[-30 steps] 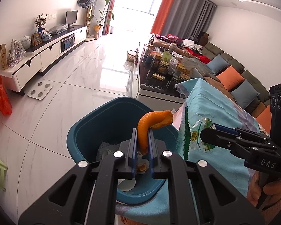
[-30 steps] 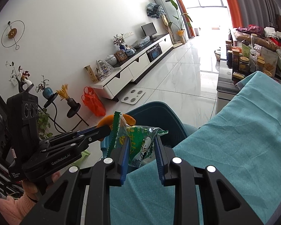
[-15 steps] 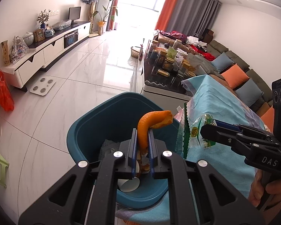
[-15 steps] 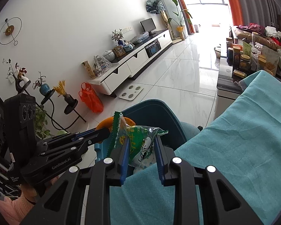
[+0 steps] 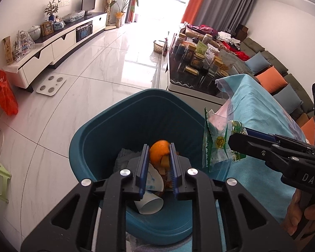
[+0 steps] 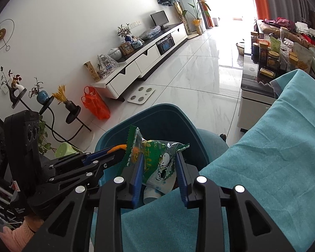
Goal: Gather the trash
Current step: 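Open the left tool to drop the peel while the right tool releases the green wrapper, then move both tools back over the table toward the remaining wrappers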
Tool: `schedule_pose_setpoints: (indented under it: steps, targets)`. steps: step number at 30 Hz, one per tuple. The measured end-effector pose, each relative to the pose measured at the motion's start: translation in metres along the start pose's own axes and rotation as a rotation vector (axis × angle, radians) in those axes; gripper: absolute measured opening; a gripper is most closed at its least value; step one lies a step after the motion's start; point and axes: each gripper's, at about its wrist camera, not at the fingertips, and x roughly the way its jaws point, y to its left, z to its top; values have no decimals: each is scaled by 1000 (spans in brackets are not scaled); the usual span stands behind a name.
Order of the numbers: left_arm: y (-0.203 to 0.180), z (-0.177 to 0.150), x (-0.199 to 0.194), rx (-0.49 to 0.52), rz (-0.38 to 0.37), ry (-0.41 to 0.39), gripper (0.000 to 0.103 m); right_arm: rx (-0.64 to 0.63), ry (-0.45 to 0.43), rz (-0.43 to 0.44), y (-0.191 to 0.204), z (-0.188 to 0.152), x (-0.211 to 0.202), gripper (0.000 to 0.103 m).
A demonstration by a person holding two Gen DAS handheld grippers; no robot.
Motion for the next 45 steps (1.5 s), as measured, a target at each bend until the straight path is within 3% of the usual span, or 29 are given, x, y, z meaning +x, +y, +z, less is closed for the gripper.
schedule_pose_setpoints:
  steps: [11,16,22,27,29,37,45]
  targets:
    - [0,1,5,-15,-15,-18,28,36,-17,15,-13,-4,-9,33]
    - [-10,0,-14,-5,-49,-59,34,43,-61,22,-23,-13,-35,34]
    - [-42,-11,-43,80,-137,-99,45,56,-149,-22,-42,-37,-91,39]
    - [-98,-24,-52,189,-260,-98,54,100,-221,-115,-73,-69,-148,42]
    - [-130,-32,-53,247,-311,-83,62,127,-243,-172,-89,-85,-172,45]
    - [-264,-72,-45,466,-483,-7,63,287,-339,-371,-162,-148,-260,45]
    - [-388,-106,-31,636,-581,76,62,408,-413,-488,-228,-184,-320,45]
